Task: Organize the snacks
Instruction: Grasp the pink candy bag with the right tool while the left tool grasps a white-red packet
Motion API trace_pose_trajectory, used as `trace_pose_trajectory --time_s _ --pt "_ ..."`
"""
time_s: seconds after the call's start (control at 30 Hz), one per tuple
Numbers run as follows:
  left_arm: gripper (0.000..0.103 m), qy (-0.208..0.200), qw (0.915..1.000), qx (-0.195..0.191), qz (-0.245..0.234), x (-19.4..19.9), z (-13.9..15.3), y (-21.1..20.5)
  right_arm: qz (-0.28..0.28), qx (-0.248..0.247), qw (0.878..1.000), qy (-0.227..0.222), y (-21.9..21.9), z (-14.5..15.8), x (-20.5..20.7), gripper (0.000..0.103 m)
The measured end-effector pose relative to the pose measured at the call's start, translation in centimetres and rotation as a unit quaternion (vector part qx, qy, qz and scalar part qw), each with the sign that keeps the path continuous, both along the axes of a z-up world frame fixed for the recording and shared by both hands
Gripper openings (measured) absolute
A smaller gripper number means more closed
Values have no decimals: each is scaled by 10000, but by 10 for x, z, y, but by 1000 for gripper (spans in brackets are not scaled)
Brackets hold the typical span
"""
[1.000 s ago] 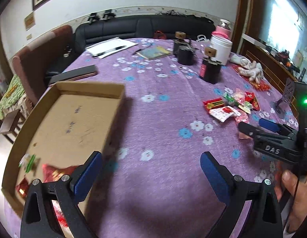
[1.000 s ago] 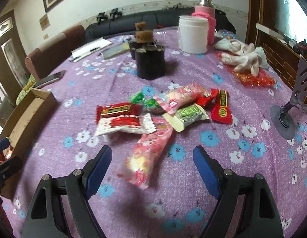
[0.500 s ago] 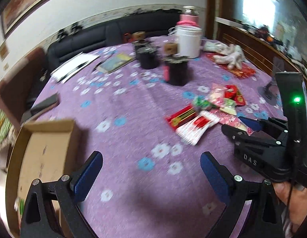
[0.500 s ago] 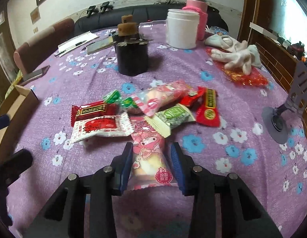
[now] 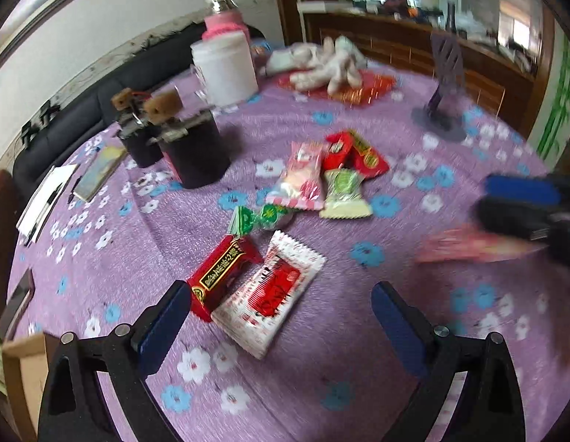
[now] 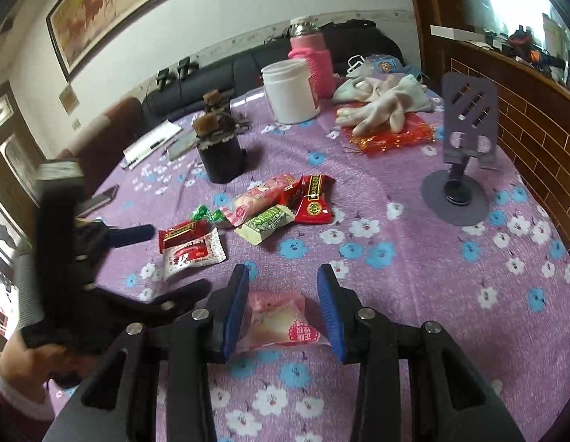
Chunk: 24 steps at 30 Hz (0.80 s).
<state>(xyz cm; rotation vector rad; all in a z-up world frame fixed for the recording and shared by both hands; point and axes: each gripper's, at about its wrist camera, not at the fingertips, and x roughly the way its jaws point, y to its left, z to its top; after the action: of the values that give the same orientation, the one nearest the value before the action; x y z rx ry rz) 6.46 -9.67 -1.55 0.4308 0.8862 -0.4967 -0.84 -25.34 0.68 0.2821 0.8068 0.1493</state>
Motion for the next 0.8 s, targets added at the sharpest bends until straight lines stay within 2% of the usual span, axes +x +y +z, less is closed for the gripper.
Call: trace_pose_trajectory --time_s 0.07,0.17,0.27,0.4,0.57,0.8 --pt "92 163 9998 1 -101 9 -6 0 -4 74 10000 -16 -2 0 -4 37" --pt "90 88 9997 68 -202 17 -8 -2 10 201 9998 -23 -5 -3 -5 37" --pt "71 -21 9990 248 -364 18 -5 -7 13 286 9996 -3 -6 -6 -6 37" --pt "47 66 9978 228 -615 11 -1 -8 28 386 9992 -37 -8 -6 -8 37" --pt "47 111 9962 343 -792 3 -8 -11 40 474 9988 -89 -9 -5 -12 37" --pt "46 505 9970 -66 -590 20 -11 -5 61 489 9988 -69 -11 -6 -14 37"
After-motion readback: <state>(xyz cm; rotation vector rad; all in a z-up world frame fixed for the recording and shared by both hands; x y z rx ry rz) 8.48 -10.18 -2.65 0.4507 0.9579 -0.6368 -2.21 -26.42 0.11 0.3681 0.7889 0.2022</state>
